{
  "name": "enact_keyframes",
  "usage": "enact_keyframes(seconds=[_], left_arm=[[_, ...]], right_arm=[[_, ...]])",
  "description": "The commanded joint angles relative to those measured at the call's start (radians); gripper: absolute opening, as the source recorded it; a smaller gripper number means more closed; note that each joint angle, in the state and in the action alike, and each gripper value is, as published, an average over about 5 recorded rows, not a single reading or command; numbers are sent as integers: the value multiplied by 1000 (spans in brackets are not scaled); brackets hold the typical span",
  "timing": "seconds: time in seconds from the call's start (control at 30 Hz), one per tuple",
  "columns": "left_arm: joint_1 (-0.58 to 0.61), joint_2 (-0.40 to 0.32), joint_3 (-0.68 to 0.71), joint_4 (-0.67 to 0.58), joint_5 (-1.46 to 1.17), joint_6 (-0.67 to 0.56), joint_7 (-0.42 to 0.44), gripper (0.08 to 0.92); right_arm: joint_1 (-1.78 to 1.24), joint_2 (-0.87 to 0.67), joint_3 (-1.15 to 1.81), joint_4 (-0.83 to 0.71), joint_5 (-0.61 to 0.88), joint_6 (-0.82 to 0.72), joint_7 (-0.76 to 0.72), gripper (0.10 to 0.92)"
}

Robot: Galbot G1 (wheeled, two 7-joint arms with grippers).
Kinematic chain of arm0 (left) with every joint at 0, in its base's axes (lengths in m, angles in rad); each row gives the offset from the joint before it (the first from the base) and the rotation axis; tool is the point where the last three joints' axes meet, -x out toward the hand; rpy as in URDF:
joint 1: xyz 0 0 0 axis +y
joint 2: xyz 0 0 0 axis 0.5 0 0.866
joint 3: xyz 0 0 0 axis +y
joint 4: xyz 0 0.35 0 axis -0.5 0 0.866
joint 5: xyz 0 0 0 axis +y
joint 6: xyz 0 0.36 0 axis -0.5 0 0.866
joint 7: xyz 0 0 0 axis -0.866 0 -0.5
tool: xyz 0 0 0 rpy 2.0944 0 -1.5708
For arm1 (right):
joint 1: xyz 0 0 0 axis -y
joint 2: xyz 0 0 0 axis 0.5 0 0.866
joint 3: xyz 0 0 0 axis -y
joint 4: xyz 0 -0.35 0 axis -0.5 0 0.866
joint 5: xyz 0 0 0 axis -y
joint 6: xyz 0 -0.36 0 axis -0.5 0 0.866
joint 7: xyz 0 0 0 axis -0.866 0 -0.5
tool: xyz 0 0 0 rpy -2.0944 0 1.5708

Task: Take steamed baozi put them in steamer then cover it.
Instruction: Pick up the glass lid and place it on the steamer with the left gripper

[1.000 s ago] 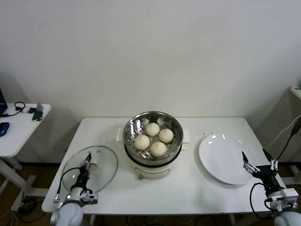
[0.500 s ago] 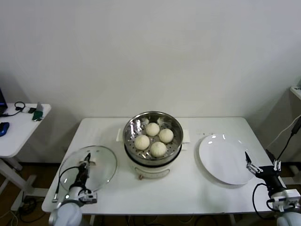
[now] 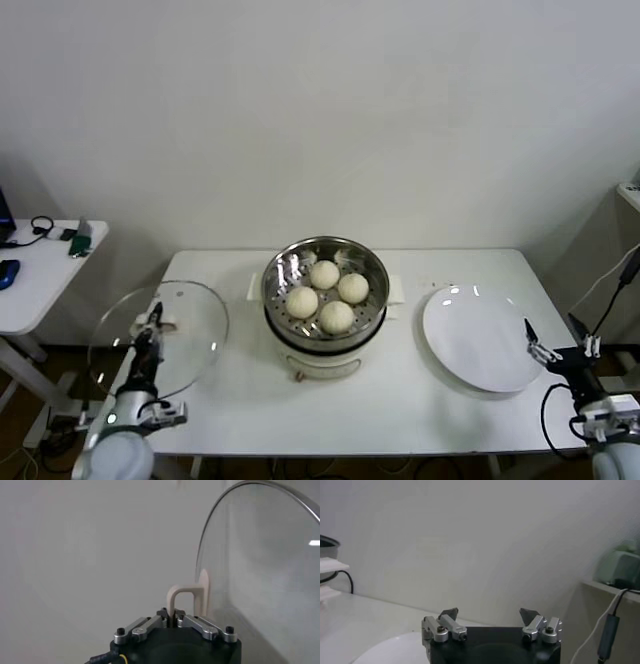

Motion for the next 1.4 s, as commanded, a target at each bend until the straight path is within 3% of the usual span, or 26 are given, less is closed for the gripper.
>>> enact_keyframes(seconds=[0.03, 0.33, 0.5, 0.73, 1.0, 1.27, 1.4], left_arm=[[92, 84, -5, -276, -69, 169, -7, 150], [8, 243, 162, -359, -157, 308, 27, 150], [-117, 292, 326, -364, -176, 405, 89, 150], [-353, 221, 567, -279, -112, 501, 200, 150], [-524, 136, 726, -205, -77, 574, 295, 150], [-581, 73, 805, -152, -14, 583, 360, 150], [-586, 4, 832, -126, 96, 571, 417, 150]], right_arm=[[29, -20, -34, -28, -1, 0, 2, 823], [91, -18, -141, -36, -6, 1, 4, 823], [119, 7, -193, -40, -47, 4, 9, 823], [138, 47, -221, -68, -81, 26, 9, 823], [144, 67, -226, -75, -87, 34, 7, 823], [146, 83, -220, -74, -100, 38, 12, 823], [146, 87, -212, -75, -101, 40, 13, 823]])
